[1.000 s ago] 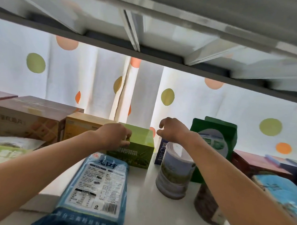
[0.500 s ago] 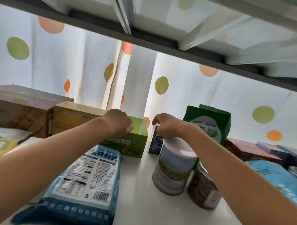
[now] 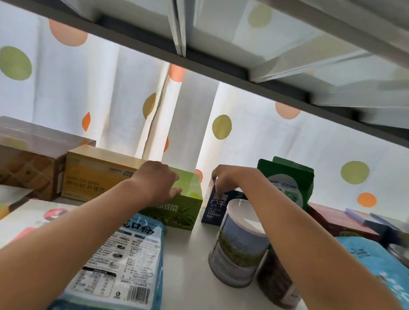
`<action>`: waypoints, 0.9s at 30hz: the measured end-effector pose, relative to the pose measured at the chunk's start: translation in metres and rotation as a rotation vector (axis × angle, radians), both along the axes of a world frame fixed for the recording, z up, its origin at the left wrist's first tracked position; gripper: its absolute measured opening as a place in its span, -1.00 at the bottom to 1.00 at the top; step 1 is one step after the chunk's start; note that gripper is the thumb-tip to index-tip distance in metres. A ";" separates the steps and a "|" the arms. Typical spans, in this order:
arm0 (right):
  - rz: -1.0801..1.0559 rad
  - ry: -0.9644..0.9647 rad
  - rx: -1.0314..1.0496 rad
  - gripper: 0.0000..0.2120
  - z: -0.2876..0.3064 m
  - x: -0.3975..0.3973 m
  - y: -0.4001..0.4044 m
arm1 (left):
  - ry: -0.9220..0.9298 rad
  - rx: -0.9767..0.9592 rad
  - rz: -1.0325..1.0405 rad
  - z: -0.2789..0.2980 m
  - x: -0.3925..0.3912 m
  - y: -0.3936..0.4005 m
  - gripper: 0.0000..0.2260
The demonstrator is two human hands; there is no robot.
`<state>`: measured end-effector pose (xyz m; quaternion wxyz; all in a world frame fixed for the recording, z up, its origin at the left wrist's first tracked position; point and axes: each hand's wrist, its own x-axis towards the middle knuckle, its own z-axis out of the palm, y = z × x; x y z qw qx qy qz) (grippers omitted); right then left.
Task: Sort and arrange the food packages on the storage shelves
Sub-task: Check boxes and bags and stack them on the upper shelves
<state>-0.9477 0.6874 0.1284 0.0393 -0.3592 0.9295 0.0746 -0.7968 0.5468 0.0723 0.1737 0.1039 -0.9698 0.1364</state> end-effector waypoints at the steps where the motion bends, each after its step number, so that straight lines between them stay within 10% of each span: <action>1: -0.001 0.004 0.005 -0.53 -0.001 0.001 -0.001 | 0.002 0.003 -0.002 0.000 0.000 -0.002 -0.71; 21: 0.269 0.489 -0.106 -0.60 0.043 0.071 -0.020 | 0.056 0.185 -0.105 0.005 0.002 -0.022 -0.61; 27: 0.306 0.411 -0.313 -0.38 0.056 0.097 -0.022 | 0.063 0.525 -0.046 0.025 0.000 -0.025 0.01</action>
